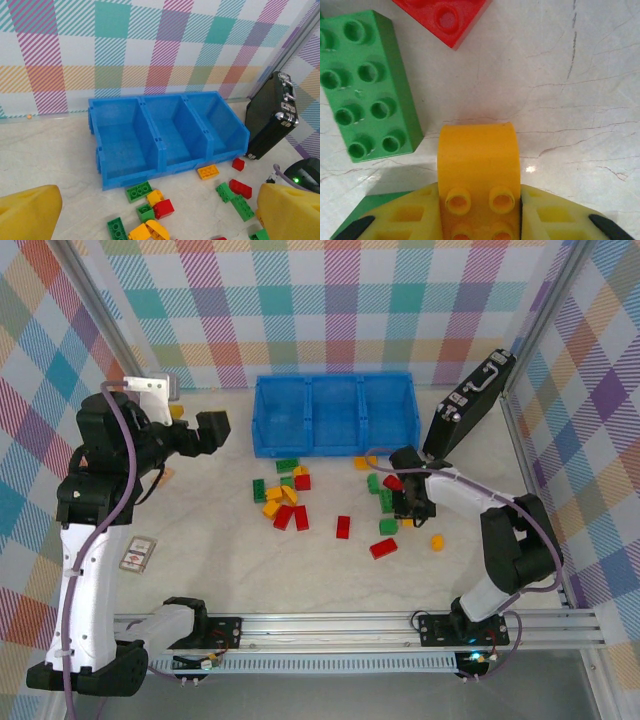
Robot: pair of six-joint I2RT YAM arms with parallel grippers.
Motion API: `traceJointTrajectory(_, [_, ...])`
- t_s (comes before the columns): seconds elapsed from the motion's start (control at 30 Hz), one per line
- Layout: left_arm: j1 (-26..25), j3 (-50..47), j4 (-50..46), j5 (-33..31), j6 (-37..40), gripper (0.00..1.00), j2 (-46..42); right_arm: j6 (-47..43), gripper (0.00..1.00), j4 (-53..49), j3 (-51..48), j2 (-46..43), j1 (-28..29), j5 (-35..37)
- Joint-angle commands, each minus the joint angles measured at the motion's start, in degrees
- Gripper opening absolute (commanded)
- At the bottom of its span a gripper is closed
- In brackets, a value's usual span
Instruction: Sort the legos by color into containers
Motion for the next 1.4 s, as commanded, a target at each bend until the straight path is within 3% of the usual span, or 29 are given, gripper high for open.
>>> traceJointTrajectory(0.0, [-0.3,-0.2,-1.0,-0.6,1.0,1.00,-0.3,-1.5,0.32,-5.2,5.5,-1.9,0.4,-0.1])
traceJointTrajectory(0.27, [-0.2,0.8,-2.5,3.1,1.4,1.00,3.7,-10.2,0.31,-10.1,25.3,-1.1,0.4,3.1])
traceJointTrajectory(0.47, [-0.3,2.9,-3.3,4.5,1.5,1.00,6.4,-17.3,0.32,-4.8,39.5,11.4,0.3,7.0])
traceJointTrajectory(0.77, [-0.9,7.5,-5.7,3.6,2.3,1.00,10.3,-23.1,0.33,-4.9,59.1,32.0,-0.7,10.9])
traceJointTrajectory(0.97, [-1.6,7.7,-6.5,2.9,2.7,1.00,11.5,-22.4,0.35,-4.7,62.4,37.2,-1.7,9.2])
traceJointTrajectory(1.07, [-1.7,7.1,-6.3,2.9,2.5,1.00,11.6,-22.0,0.43,-4.4,61.6,37.5,-2.1,8.0])
traceJointTrajectory(1.23, [-1.8,6.5,-5.9,3.3,2.4,1.00,11.3,-21.2,0.61,-3.1,57.6,34.3,-2.1,6.9])
traceJointTrajectory(1.37, [-1.9,6.0,-5.4,3.7,2.3,1.00,10.1,-19.5,0.61,-2.5,52.8,28.7,-2.1,4.3])
